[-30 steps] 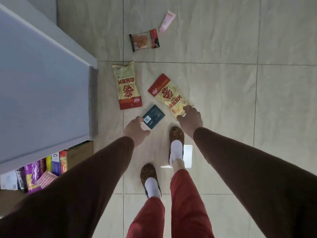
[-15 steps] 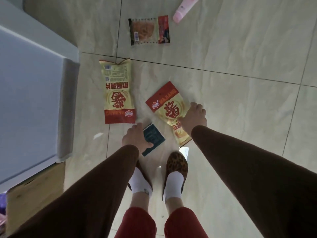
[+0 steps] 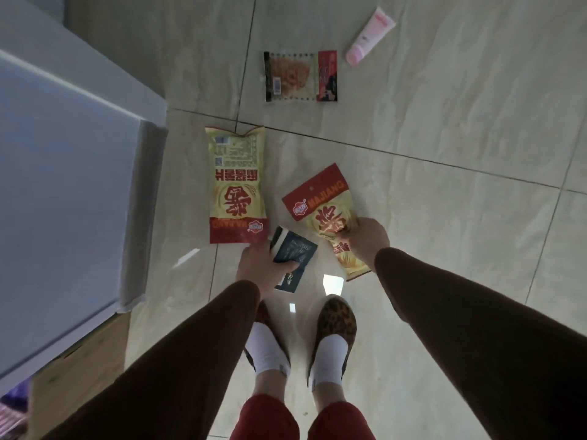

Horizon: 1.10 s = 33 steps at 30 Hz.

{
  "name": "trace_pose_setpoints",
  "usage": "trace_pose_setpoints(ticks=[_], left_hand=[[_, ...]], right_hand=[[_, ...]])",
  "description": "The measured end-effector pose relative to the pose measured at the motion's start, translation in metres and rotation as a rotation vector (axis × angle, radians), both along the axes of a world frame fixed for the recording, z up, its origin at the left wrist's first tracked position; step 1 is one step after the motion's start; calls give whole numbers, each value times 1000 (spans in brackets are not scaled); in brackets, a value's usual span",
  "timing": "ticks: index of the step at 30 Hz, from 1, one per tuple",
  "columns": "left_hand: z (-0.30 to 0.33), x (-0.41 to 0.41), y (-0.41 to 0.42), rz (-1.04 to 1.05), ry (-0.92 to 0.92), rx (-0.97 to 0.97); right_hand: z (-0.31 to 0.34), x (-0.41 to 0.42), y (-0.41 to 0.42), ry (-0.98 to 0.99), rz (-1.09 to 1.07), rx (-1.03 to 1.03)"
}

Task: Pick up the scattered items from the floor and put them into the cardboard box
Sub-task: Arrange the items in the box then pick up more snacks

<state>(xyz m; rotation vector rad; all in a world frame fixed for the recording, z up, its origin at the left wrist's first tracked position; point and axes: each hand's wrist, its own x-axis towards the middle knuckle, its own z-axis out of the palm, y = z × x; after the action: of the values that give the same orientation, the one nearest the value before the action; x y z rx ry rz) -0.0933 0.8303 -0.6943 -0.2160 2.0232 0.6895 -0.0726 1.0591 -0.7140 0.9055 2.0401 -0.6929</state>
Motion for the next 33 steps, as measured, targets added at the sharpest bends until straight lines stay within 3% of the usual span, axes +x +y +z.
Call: trace_pose_setpoints(ticks=[2,5,11,14,20,24,29,31,33], left_hand=[[19,-23,-6,146,19,92],[44,-66,-13,224,99,145],[21,-136,-24,159,209,-64],[7,-154,-16,132,135,-135],[-43,-152,-4,217,155,-184],[-43,-149,17,152,250,-317],[-28,-161,30,140,279,-223],[-21,-170,37,179,262,-161],[-11,-182,47,233,225,-73]], right_hand=[[25,-20,4,73,41,35],[58,-65,8,183,-75,4],[52,-187,6,344,-24,-19],[30,-250,1,399,106,-25],[-31,-331,4,255,576,56],[-40,-322,-2,323,550,123],[-19,-297,-6,303,531,68],[-6,-288,7,335,400,-9],[7,-281,26,402,115,-124]])
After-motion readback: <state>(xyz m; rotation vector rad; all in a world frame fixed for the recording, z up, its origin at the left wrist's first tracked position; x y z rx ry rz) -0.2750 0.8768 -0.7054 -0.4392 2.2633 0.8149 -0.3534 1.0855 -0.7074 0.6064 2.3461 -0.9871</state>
